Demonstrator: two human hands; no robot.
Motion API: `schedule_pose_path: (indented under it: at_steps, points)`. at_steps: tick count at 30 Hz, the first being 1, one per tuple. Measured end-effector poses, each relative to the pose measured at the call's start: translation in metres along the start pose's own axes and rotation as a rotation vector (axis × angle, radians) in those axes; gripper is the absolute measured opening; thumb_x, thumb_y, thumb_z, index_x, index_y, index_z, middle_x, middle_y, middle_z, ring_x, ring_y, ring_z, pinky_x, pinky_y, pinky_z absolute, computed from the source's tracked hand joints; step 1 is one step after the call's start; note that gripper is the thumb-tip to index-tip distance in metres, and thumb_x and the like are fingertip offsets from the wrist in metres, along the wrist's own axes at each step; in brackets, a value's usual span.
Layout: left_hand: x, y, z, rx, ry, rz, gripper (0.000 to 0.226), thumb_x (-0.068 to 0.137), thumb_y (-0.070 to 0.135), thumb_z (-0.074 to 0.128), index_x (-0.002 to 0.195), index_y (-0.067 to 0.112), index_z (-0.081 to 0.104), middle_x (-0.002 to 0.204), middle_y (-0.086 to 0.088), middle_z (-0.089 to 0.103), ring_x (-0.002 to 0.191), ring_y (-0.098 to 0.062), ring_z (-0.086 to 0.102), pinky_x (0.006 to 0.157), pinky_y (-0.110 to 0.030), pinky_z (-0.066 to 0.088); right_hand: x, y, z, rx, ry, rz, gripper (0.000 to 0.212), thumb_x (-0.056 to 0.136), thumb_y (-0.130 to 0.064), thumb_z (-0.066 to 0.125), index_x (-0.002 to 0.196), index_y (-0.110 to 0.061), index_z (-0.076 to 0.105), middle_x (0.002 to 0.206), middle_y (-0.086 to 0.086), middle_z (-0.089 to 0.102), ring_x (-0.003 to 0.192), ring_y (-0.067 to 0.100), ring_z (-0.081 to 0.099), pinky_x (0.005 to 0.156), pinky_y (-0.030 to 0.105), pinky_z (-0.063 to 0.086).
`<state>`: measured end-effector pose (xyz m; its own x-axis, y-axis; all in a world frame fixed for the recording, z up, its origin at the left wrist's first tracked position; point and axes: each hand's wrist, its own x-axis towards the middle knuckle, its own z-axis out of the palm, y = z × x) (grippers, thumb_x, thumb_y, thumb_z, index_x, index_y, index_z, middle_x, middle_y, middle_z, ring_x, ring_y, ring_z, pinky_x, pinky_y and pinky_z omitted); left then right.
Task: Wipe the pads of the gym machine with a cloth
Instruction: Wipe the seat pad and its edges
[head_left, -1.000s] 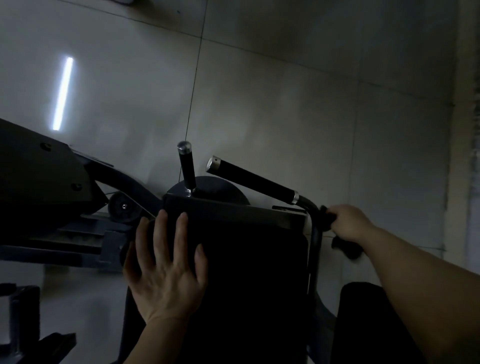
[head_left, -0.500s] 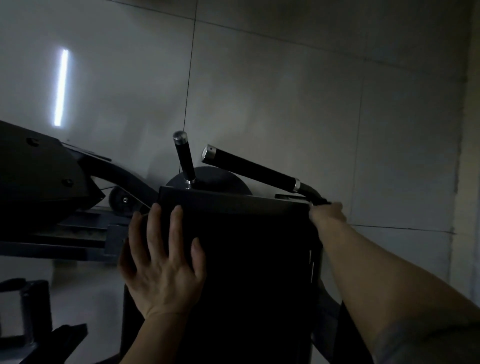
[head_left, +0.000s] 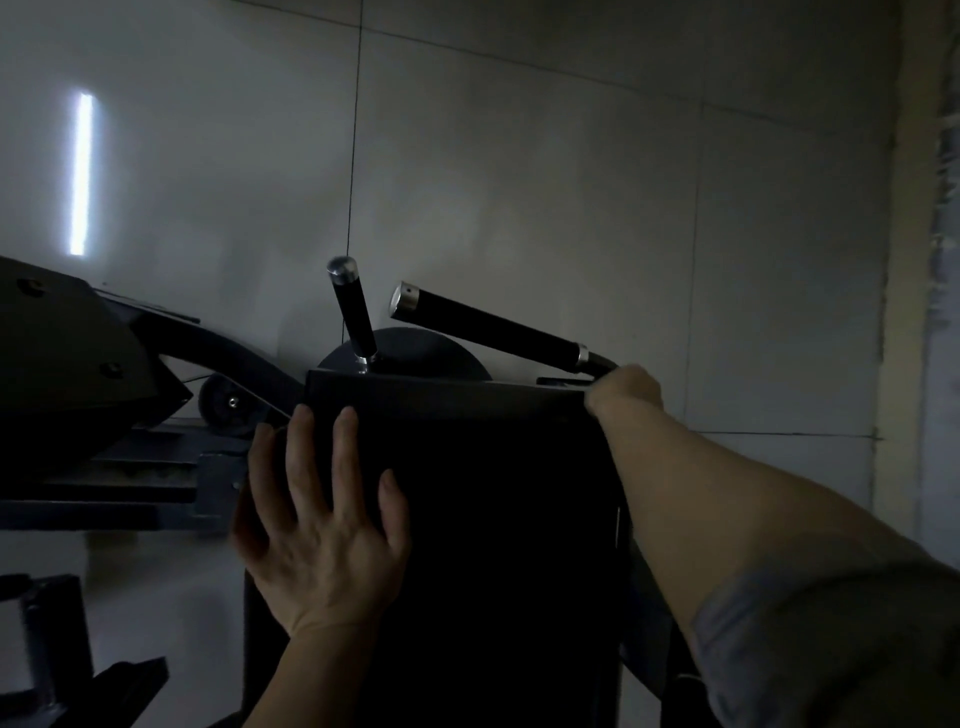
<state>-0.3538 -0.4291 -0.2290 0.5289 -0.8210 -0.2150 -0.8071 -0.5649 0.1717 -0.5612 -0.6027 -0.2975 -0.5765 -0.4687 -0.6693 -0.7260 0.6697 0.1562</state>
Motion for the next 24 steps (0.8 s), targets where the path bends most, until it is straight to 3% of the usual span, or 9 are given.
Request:
schedule_pose_path:
  at_steps: [2,5,8,12,15,21,24]
  points:
    - [0.001,0.002,-0.003,-0.009,-0.025,-0.013,0.061,0.082,0.047,0.033,0.139,0.025,0.034,0.148,-0.006,0.027,0.139,-0.028,0.017,0.100,-0.056,0.030,-0.003,-0.003,-0.008,-0.054,0.070,-0.140,0.027,0.093,-0.011,0.051,0.116,-0.001,0.056,0.117,0.016,0.061,0.100,0.030,0.060,0.071,0.028,0.045]
    - [-0.001,0.002,-0.003,-0.009,-0.038,-0.008,0.061,0.084,0.048,0.031,0.140,0.026,0.032,0.149,-0.005,0.025,0.140,-0.026,0.013,0.101,-0.055,0.029,-0.007,0.011,-0.022,-0.280,0.042,-0.379,0.024,0.091,-0.012,0.051,0.113,-0.005,0.055,0.107,0.016,0.060,0.083,0.028,0.056,0.065,0.027,0.041]
    - [-0.002,0.001,-0.001,0.008,-0.029,-0.004,0.060,0.085,0.048,0.032,0.141,0.025,0.033,0.150,-0.006,0.027,0.141,-0.026,0.014,0.101,-0.054,0.028,-0.008,0.018,-0.034,-0.546,-0.082,-0.555,0.035,0.089,-0.010,0.054,0.124,-0.010,0.053,0.113,0.016,0.058,0.089,0.027,0.057,0.068,0.026,0.042]
    - [-0.003,0.000,0.000,0.012,-0.020,-0.003,0.060,0.085,0.047,0.033,0.141,0.025,0.033,0.151,-0.006,0.027,0.141,-0.025,0.012,0.101,-0.053,0.028,-0.006,0.024,-0.028,-0.790,-0.342,-0.505,0.043,0.094,-0.009,0.047,0.137,-0.012,0.045,0.134,0.014,0.049,0.115,0.028,0.052,0.087,0.026,0.042]
    - [-0.004,0.000,0.000,0.008,-0.011,-0.008,0.060,0.085,0.047,0.032,0.141,0.025,0.033,0.150,-0.006,0.027,0.141,-0.026,0.013,0.101,-0.053,0.028,-0.001,0.039,-0.010,-0.961,-0.535,-0.375,0.047,0.091,-0.018,0.053,0.136,-0.012,0.045,0.138,0.012,0.048,0.119,0.030,0.051,0.101,0.035,0.041]
    - [-0.003,-0.001,0.004,0.018,0.029,0.006,0.059,0.087,0.046,0.034,0.141,0.024,0.035,0.149,-0.006,0.028,0.141,-0.028,0.016,0.102,-0.052,0.029,-0.001,0.028,-0.009,-1.044,-0.569,-0.296,0.049,0.090,-0.021,0.057,0.135,-0.006,0.046,0.141,0.012,0.045,0.125,0.030,0.047,0.105,0.037,0.039]
    - [-0.004,-0.001,0.003,0.011,0.027,0.013,0.059,0.087,0.047,0.033,0.142,0.024,0.033,0.150,-0.007,0.029,0.141,-0.028,0.016,0.102,-0.051,0.028,-0.016,0.011,-0.033,-1.209,-0.588,-0.295,0.043,0.089,-0.025,0.055,0.128,-0.006,0.053,0.125,0.012,0.055,0.103,0.025,0.056,0.091,0.031,0.045]
